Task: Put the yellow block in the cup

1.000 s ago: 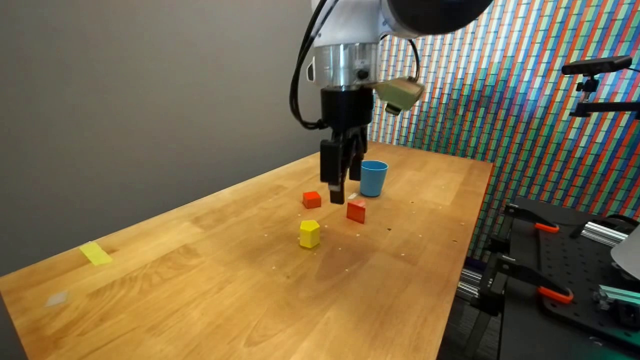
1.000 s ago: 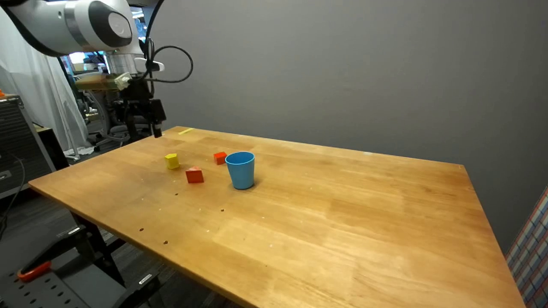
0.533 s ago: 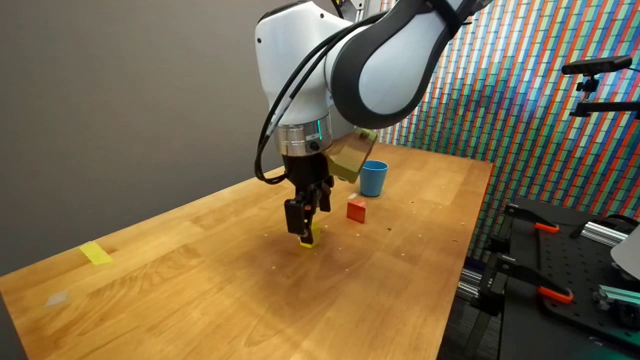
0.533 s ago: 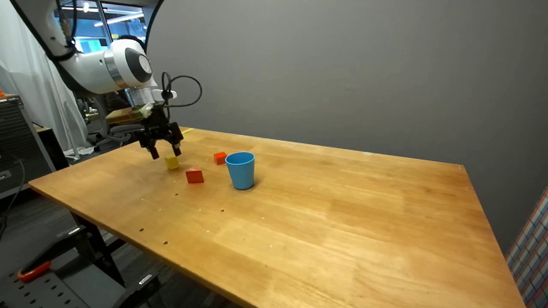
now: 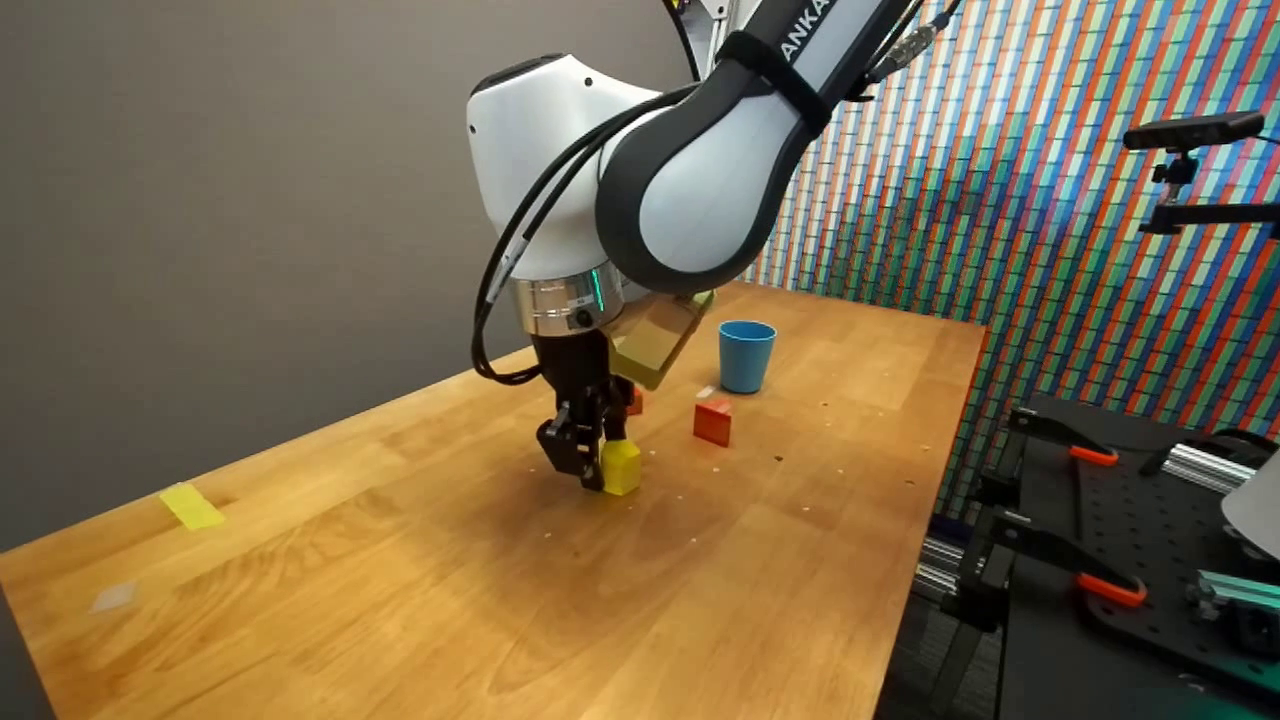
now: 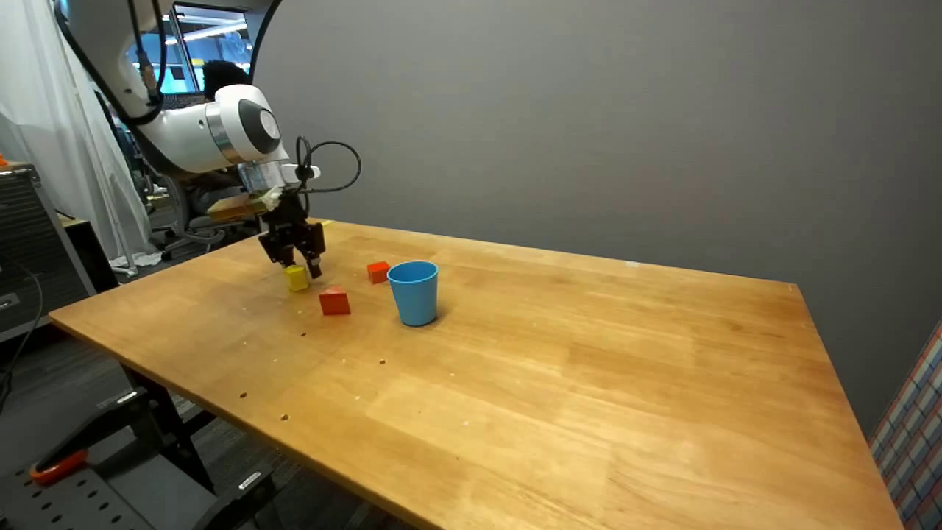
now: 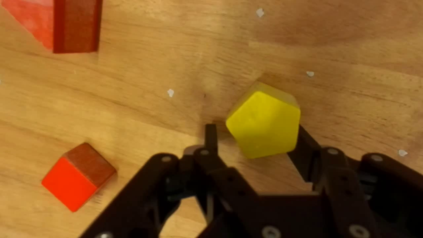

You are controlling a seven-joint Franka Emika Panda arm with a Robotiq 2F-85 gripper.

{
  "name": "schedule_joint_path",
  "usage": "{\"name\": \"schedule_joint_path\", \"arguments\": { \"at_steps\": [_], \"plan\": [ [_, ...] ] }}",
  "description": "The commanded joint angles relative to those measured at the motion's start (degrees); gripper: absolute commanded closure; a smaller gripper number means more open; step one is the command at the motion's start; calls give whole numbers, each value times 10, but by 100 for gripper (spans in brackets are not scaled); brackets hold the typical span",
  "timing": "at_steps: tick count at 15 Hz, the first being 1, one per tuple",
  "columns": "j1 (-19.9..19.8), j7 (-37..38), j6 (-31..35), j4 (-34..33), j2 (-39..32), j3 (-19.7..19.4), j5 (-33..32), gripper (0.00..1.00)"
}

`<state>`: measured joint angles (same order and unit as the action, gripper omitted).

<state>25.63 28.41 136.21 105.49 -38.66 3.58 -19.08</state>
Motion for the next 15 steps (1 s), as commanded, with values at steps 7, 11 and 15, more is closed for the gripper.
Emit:
{"name": "schedule_joint_path", "arguments": {
  "at_steps": [7,11,15],
  "plan": [
    [0,96,-110,7,44,-13,86,75],
    [-7,149,-101,46,97,-18,78,78],
    [-35,215,-79,117,203,-29,79,78]
  ]
}}
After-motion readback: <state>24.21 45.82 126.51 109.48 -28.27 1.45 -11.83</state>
